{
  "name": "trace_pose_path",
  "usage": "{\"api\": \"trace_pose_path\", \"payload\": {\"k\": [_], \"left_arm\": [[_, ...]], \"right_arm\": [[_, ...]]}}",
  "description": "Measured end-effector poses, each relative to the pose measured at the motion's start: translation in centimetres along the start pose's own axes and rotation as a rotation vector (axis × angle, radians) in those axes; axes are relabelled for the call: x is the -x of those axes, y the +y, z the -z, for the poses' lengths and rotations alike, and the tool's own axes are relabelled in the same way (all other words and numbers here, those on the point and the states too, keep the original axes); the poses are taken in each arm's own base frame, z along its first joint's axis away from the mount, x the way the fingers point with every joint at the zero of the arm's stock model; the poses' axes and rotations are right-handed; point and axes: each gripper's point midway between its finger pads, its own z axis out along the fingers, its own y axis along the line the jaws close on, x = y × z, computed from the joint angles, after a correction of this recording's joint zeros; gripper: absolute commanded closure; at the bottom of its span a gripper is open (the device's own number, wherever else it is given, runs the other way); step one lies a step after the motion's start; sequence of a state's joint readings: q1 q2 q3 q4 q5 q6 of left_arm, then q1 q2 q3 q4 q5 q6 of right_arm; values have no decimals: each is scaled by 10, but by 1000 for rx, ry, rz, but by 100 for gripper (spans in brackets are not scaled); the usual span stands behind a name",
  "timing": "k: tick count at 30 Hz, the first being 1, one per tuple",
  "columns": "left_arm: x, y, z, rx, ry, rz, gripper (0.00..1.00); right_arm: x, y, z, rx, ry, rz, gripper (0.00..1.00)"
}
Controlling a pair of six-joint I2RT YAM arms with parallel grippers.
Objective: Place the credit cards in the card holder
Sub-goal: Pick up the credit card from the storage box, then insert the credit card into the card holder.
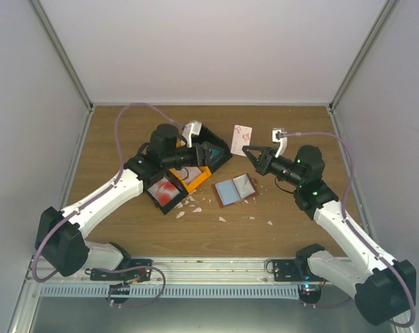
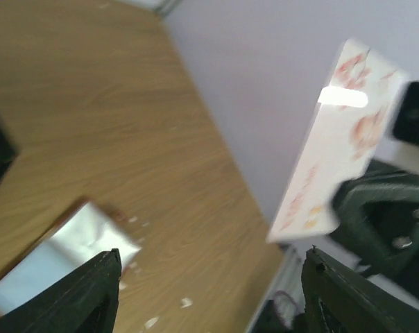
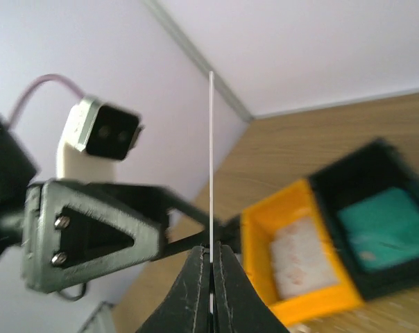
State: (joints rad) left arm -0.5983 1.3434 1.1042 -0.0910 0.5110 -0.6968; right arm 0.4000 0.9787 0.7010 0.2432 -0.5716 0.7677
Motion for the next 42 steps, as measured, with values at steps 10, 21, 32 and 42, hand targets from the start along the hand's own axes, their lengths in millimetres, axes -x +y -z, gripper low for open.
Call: {"api": "trace_pose_path", "payload": {"k": [10, 21, 32, 42], "left_arm": [[-87, 91, -27, 320, 168, 89, 49], [-167, 160, -55, 533, 361, 139, 47], [-184, 183, -73, 585, 420, 151, 59], [-176, 187, -90, 599, 436, 79, 70]], "right_arm": [[-81, -140, 35, -407, 264, -139, 100], [-165, -172, 40, -389, 473, -321, 100], [-194, -193, 33, -388, 538, -386, 100], [-198, -195, 25, -344, 550, -400, 100]]}}
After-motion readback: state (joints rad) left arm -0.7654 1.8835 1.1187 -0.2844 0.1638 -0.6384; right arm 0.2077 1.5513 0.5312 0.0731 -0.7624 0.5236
